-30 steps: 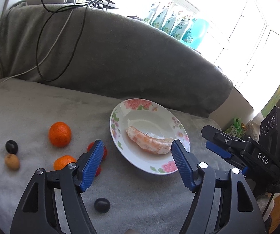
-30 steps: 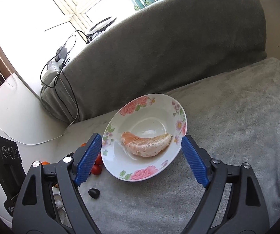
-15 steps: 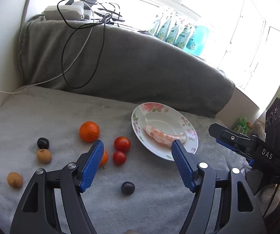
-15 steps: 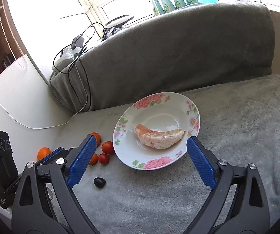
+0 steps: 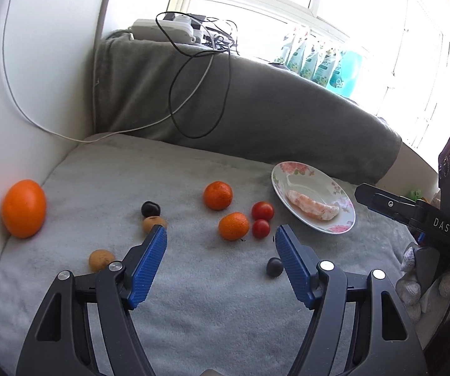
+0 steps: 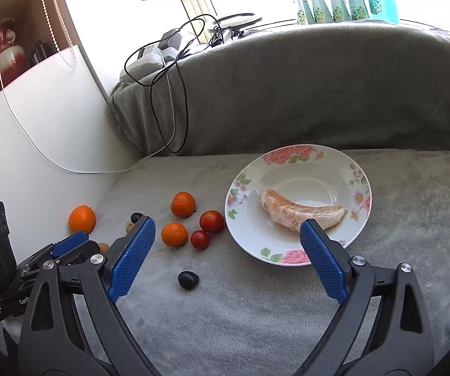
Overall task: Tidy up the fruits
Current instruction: 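Move the right tool back toward the fruit and open over a kiwi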
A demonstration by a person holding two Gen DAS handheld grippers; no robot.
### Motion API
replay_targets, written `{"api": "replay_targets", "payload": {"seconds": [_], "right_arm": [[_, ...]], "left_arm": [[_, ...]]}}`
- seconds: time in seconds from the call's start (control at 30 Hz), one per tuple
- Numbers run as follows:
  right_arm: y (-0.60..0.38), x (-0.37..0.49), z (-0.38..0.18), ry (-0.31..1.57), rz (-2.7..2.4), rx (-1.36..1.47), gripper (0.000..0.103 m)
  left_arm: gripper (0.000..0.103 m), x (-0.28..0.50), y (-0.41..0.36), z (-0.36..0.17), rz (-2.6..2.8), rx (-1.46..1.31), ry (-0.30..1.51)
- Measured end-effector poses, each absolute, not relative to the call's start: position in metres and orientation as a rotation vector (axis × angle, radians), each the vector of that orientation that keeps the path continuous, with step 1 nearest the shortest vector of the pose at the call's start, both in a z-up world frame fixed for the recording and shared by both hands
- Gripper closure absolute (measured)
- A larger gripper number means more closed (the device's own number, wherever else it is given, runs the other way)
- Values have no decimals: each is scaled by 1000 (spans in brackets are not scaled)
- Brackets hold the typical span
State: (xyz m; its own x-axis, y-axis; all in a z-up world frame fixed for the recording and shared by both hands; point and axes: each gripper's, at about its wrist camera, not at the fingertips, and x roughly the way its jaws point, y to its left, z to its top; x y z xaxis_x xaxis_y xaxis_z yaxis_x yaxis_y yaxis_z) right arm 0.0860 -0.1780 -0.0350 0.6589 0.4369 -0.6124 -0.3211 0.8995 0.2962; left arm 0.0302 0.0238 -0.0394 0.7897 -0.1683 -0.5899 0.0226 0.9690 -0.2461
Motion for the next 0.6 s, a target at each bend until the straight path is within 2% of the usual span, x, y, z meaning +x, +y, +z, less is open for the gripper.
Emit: {"api": "replay_targets", "payload": {"seconds": [0.33, 0.4, 0.53, 0.6], "right_arm": [[-139, 86, -39, 767, 508, 79, 9], [-132, 88, -44, 787, 517, 65, 21], [-126, 92, -57, 832, 519, 63, 28], [-123, 95, -64, 856, 519, 65, 38]], "left_arm": [[31, 13, 59, -51, -12, -261, 668], [31, 11, 66, -53, 2, -271, 668], [31, 9, 78, -57, 27, -288, 668], [31, 8, 83, -60, 36, -294, 674]]}}
